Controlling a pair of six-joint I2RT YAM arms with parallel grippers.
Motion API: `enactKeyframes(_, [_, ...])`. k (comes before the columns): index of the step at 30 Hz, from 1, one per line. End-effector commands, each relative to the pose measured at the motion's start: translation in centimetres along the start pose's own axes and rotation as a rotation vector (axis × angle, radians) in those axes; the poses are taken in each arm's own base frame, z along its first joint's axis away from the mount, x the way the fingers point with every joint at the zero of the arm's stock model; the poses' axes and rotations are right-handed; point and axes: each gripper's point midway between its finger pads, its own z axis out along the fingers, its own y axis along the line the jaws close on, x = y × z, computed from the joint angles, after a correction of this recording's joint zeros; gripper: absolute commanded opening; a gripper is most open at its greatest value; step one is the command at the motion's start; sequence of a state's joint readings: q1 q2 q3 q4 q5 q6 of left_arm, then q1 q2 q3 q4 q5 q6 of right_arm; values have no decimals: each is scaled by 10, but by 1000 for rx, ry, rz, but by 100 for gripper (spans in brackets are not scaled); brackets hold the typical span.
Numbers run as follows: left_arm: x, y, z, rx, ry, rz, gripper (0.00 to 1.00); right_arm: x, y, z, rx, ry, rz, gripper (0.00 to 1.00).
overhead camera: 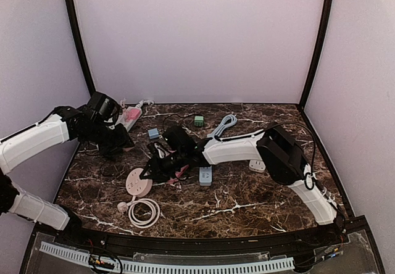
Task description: Pull the plug off the socket
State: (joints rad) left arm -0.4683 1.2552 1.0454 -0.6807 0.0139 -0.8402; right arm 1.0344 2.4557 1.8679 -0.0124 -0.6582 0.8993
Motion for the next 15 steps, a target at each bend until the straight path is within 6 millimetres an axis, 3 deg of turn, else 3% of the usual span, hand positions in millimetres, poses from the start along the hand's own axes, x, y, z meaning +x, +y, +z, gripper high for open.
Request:
enactKeyframes(1, [-11,-16,0,58,-8,10,5,-4,2,-2,6,-6,-47,42])
enactKeyframes(9, [-20,-16,10,62,-11,-7,5,-8,8,-20,70,-40,-117,72])
enactKeyframes(15, [-31,-20,16,80,-18,-20,5,-13,11,-46,165,-90,-182,84])
